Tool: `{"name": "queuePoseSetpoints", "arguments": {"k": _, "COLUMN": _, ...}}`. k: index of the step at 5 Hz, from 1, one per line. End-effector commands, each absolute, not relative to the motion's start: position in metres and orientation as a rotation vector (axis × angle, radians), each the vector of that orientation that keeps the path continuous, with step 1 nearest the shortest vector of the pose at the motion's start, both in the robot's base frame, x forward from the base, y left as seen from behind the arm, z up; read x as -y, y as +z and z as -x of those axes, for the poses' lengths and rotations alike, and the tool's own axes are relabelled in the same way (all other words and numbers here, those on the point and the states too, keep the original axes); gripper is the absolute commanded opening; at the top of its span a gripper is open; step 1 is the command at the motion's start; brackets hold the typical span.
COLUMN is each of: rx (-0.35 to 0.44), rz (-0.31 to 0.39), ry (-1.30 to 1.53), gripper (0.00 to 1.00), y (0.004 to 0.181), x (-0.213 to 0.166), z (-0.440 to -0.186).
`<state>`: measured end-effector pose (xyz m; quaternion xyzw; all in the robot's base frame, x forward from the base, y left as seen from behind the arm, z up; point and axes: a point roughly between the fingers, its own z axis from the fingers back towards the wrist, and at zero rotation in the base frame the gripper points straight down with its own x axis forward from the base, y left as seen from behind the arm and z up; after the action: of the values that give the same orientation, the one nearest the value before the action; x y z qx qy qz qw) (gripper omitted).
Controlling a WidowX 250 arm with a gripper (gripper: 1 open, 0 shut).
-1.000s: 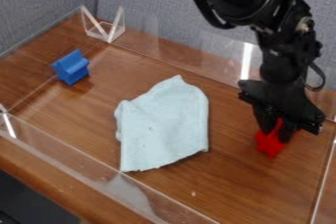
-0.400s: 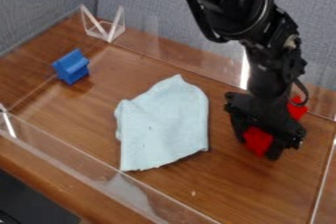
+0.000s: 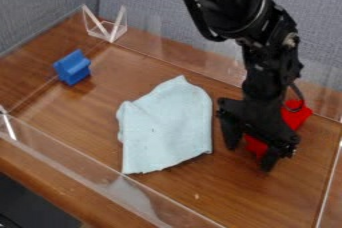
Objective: Move the red object to the right of cloth
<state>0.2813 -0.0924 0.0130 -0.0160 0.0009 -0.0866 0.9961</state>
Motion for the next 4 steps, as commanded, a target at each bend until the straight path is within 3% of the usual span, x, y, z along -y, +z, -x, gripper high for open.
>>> {"name": "queuePoseSetpoints", "arguments": {"k": 1, "rx": -0.101, "rz": 0.014, "ry": -0.131, "gripper": 1.0, "y": 0.003, "x": 0.078, "z": -0.255}}
{"name": "queuePoseSetpoints", "arguments": {"k": 4, "rx": -0.016, "rz": 0.005, "ry": -0.11, "gripper": 1.0, "y": 0.042, "x": 0.075, "z": -0.269}}
